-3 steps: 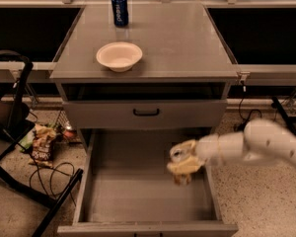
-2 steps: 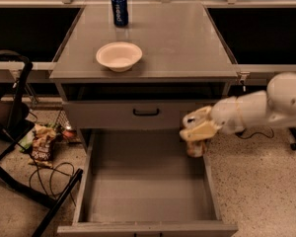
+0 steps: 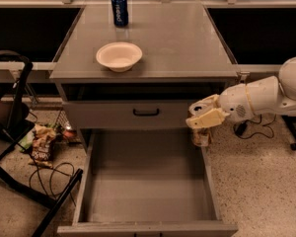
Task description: Pick orange can from middle drawer and place on counter
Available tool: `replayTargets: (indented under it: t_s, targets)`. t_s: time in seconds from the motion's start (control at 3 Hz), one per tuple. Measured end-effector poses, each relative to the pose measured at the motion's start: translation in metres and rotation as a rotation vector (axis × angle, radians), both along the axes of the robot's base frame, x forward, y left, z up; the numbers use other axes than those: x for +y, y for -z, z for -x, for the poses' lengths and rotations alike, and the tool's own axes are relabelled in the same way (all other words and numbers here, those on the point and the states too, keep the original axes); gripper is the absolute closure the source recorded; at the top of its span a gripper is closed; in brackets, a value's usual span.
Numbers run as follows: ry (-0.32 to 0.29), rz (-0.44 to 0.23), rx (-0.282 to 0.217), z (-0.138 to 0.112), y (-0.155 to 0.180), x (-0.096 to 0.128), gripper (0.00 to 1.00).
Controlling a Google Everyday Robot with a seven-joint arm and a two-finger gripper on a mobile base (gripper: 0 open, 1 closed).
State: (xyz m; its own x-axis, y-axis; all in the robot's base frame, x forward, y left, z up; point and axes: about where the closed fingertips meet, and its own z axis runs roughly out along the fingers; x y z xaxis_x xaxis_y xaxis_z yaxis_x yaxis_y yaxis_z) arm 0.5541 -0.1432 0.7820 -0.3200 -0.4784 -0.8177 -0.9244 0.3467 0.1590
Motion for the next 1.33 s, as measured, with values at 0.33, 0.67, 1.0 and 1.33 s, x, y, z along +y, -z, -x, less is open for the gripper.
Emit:
replayTargets:
  t_s: [0.33,0.67,1.0,1.33]
  targets:
    - [-0.014,0.007,-0.022,-0.008,-0.012,0.004,1.00]
    - [0.016,-0.011,-0.076,-0.038,-0.059,0.008,1.00]
    - [0.096,-0.030,-0.184,-0.085,-0.141,0.010,1.00]
    - [0.205,-0.092,-0.270,-0.130,-0.206,0.000,1.00]
